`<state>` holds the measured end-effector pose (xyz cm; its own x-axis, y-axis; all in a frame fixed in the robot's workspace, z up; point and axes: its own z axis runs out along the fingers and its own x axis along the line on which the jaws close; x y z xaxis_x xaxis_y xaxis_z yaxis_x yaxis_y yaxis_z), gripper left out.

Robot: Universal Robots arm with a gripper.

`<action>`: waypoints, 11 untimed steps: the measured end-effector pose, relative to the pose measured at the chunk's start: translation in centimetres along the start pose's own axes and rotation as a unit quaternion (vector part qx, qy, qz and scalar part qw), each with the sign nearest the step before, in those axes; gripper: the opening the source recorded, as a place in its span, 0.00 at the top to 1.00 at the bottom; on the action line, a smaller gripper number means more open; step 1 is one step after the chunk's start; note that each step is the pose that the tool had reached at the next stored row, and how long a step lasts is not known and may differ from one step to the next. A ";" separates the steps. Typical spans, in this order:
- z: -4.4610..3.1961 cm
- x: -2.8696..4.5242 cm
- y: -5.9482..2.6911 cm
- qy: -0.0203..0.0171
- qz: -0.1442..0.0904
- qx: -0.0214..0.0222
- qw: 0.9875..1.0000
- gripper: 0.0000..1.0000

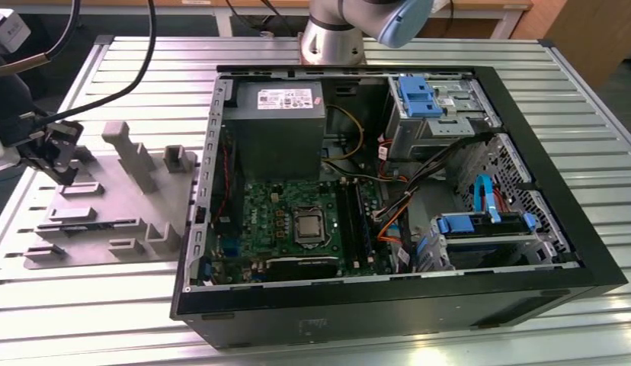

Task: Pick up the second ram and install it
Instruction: 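Pick up the second ram and move it above second insertion slot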

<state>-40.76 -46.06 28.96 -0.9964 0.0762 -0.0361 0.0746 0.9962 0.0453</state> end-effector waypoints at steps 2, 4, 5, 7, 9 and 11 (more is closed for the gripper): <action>0.01 0.01 0.00 0.000 0.000 0.000 1.000 0.89; 0.01 0.02 0.00 0.000 0.000 0.000 1.000 0.89; 0.02 0.03 0.00 0.000 0.000 0.000 1.000 0.89; 0.02 0.04 0.00 0.000 0.000 0.000 1.000 0.89; 0.02 0.05 0.00 0.000 -0.003 0.000 1.000 0.89; 0.07 0.05 0.00 0.001 -0.015 -0.001 1.000 0.89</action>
<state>-40.81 -46.06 28.88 -0.9983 0.0464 -0.0361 0.0447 0.9980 0.0453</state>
